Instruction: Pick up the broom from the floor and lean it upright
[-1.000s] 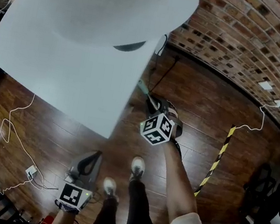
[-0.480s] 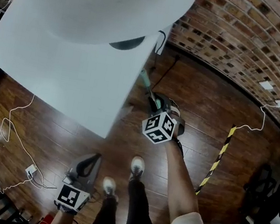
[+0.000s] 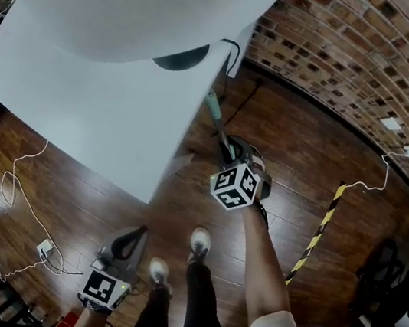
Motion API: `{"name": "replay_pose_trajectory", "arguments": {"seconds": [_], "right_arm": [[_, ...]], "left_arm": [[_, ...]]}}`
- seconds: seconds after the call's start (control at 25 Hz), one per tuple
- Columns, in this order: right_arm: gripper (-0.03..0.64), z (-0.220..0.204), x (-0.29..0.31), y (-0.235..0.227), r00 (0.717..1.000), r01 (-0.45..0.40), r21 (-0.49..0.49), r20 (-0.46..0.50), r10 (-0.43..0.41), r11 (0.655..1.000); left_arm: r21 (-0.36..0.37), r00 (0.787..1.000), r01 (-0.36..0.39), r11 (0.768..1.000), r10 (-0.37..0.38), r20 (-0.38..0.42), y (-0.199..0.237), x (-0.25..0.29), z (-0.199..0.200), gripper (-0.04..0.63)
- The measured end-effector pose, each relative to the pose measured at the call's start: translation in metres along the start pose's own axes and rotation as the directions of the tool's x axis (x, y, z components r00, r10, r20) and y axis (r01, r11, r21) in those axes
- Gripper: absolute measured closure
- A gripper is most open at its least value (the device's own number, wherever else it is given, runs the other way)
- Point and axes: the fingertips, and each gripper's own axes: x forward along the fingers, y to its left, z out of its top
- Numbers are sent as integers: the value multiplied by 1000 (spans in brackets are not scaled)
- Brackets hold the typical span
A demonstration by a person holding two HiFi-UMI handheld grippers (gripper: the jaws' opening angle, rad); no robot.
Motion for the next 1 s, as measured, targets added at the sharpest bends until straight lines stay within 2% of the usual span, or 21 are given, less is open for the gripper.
{"name": "replay_pose_trajectory", "arguments": {"seconds": [0.2, 0.28, 0.36, 0.52, 0.8, 1.0], "right_arm": [[552, -10, -7, 0, 1000, 14, 10, -11, -14, 1000], [597, -11, -15, -2, 1000, 29, 12, -8, -29, 999], [603, -12, -25, -3, 999, 39, 23, -11, -39, 999], [604, -4, -70, -10, 996, 84, 157, -1, -85, 984], [604, 22, -183, -5, 981, 141, 340, 77, -177, 930], [604, 52, -264, 8, 961, 164, 395, 141, -236, 904]], "left_arm": [[0, 1000, 8, 1000, -8, 3, -4, 4, 1, 595], [-31, 1000, 8, 999, -8, 7, -9, 5, 11, 595], [-54, 999, 4, 999, -2, 33, -10, 3, 25, 595], [-40, 997, -3, 999, 6, 83, -8, -6, 52, 595], [25, 983, -126, 992, 121, 136, 11, -38, 89, 595], [48, 965, -228, 973, 219, 144, 18, -77, 107, 595]]}}
